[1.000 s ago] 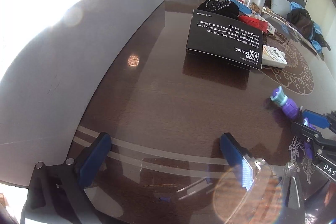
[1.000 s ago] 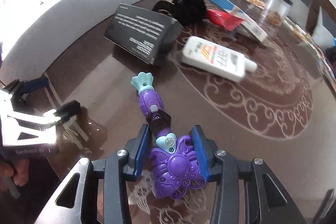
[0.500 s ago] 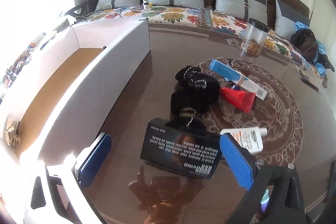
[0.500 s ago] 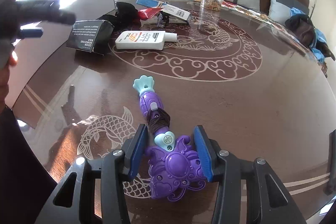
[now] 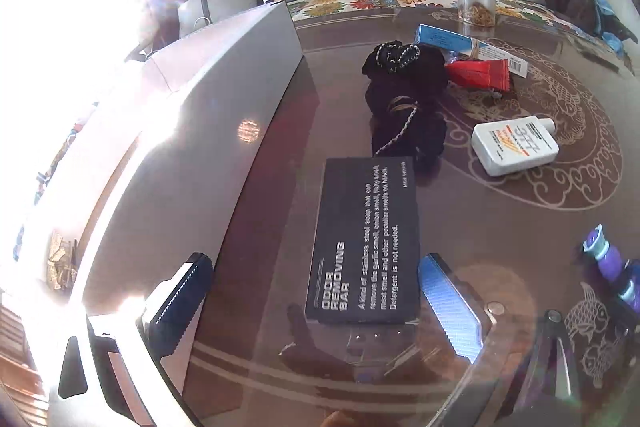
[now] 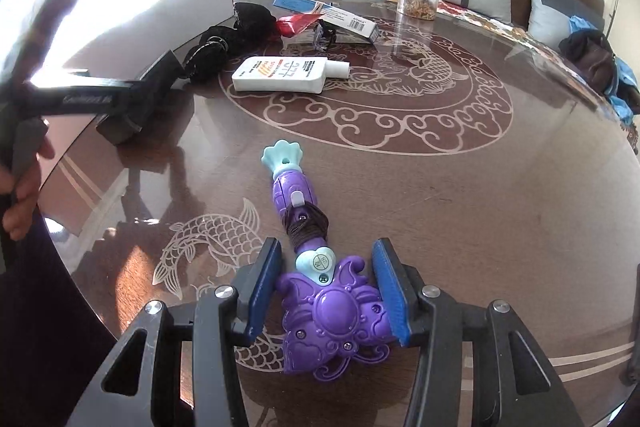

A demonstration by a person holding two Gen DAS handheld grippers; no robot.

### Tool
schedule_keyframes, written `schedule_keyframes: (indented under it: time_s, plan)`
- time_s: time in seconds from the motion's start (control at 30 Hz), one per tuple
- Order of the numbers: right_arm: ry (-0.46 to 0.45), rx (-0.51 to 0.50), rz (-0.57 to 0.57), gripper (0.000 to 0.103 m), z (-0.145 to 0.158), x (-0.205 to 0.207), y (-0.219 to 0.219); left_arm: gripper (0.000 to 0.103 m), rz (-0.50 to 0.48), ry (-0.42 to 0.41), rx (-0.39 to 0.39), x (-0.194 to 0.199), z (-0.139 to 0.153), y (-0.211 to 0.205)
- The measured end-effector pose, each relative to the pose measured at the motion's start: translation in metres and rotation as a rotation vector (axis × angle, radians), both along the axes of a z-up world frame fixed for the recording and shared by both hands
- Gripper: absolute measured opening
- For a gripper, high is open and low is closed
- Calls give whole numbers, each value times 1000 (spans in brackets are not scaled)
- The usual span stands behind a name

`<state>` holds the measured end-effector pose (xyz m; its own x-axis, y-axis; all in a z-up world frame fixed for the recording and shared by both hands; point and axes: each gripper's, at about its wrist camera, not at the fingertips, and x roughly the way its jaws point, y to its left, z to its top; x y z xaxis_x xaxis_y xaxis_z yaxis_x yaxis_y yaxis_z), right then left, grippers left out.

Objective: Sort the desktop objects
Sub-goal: 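Grasp the purple octopus toy with the right tool while the left tool grasps the black box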

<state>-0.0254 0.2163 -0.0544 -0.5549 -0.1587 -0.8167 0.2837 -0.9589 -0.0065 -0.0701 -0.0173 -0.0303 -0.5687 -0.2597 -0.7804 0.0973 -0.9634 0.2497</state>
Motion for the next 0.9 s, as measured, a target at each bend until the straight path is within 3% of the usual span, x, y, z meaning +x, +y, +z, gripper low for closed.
schedule_keyframes:
  time_s: [0.13,0.23,0.47,0.53,0.67,0.77,0.9]
  plan:
    - [1,2,8,49,0,3,1,103,-5,28,68,12,9,-20]
    - [1,3,6,49,0,4,1,103,-75,-5,122,-4,6,-15]
    - [-1,0,-10,49,0,4,1,103,-219,-53,77,-45,-8,-2]
    - [-1,1,-13,50,0,5,1,103,-255,-112,67,-53,-16,-2]
    - [-3,6,-6,50,1,4,1,103,-331,-180,61,-42,-26,3]
    - [-7,5,-7,50,1,3,1,103,-328,-165,15,-34,-30,4]
    - [-16,10,11,59,0,2,-3,103,-246,-163,61,-42,-30,-1]
